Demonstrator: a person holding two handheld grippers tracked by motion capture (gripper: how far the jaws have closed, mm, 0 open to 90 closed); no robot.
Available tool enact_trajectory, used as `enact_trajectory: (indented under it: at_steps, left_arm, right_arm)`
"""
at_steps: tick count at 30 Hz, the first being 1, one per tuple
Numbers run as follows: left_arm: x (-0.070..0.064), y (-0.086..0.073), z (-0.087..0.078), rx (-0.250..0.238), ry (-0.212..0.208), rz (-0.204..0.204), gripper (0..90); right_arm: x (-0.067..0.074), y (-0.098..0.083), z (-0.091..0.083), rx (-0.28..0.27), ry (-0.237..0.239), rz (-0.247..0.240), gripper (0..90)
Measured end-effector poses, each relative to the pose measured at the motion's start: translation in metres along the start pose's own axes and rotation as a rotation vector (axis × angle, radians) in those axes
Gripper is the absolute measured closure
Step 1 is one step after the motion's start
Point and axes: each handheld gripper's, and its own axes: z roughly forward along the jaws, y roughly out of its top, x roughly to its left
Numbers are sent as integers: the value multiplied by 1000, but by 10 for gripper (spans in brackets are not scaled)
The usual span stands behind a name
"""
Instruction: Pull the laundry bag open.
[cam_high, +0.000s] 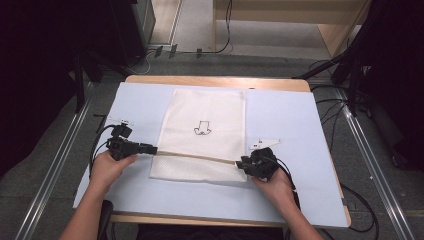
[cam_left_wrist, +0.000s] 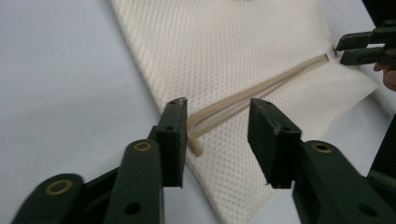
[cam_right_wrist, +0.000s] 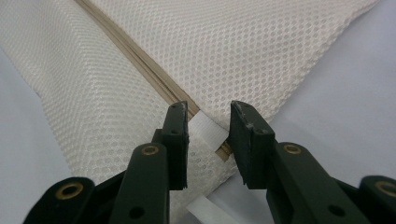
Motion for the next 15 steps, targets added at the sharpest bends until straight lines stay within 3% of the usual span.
enact_trajectory:
  at_steps: [6, 15]
  left_arm:
    - [-4, 1, 1, -34, 15, 58, 461]
    - [-4, 1, -2, -79, 37, 74, 405]
  right_arm:
    - [-5, 2, -8, -32, 3, 16, 633]
    - [-17, 2, -18, -69, 0, 47, 554]
